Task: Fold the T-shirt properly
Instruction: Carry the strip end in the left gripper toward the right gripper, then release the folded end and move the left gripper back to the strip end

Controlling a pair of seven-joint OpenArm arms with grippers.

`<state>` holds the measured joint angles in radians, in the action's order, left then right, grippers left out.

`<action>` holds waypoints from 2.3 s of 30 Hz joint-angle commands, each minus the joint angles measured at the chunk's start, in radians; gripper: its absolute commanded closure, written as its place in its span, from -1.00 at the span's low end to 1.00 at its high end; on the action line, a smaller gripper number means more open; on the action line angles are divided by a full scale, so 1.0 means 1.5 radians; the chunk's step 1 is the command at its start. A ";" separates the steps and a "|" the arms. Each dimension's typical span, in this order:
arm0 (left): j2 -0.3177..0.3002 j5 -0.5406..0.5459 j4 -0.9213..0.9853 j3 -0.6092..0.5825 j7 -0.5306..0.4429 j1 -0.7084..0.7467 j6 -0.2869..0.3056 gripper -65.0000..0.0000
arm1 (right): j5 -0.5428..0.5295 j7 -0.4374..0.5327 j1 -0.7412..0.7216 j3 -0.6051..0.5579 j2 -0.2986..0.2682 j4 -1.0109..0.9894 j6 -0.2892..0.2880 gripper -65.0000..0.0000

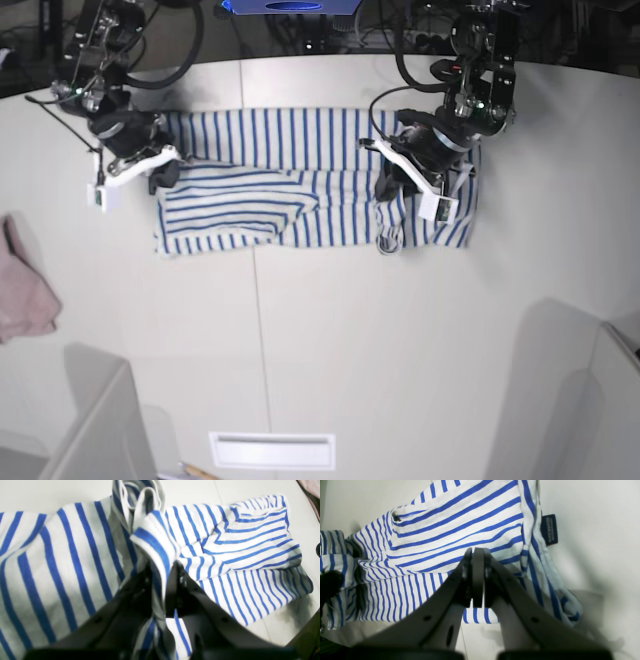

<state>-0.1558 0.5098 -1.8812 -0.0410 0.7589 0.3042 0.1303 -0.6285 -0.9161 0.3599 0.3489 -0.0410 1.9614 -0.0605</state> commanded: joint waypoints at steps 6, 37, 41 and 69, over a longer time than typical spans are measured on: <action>-0.001 0.009 -0.010 -0.002 -0.013 -0.016 0.005 1.00 | -0.009 0.012 -0.007 0.002 -0.004 0.008 -0.003 1.00; -0.001 0.015 -0.008 -0.002 -0.013 -0.017 0.005 0.62 | -0.009 0.012 -0.008 0.002 -0.003 0.008 -0.003 1.00; 0.006 0.015 0.001 -0.031 -0.013 -0.033 0.005 -0.02 | -0.009 0.012 -0.009 0.002 -0.003 0.008 -0.003 1.00; -0.027 0.016 -0.064 0.389 -0.013 0.059 0.009 1.00 | -0.252 -0.051 -0.130 0.107 -0.034 -0.143 -0.003 -0.39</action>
<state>-0.1848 0.5255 -1.9602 0.5446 0.7628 0.3958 0.1413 -0.9874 -1.0065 0.1741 0.5091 -0.0864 1.7233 -0.0612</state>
